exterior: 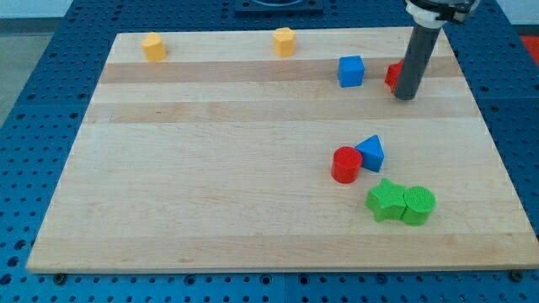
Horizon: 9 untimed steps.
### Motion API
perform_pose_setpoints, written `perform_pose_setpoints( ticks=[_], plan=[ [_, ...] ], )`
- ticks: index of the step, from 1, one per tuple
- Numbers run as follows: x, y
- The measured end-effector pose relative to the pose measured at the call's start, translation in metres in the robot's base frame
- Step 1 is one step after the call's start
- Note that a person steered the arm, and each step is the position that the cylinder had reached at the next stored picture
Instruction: Push the red star to the top right of the board
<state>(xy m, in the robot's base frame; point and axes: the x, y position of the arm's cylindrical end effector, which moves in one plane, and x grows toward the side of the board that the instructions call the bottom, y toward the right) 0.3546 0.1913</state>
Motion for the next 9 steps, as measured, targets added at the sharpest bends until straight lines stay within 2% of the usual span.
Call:
perform_pose_setpoints(
  ticks=[6, 9],
  plan=[
    [-0.077, 0.009],
    [-0.092, 0.009]
  ],
)
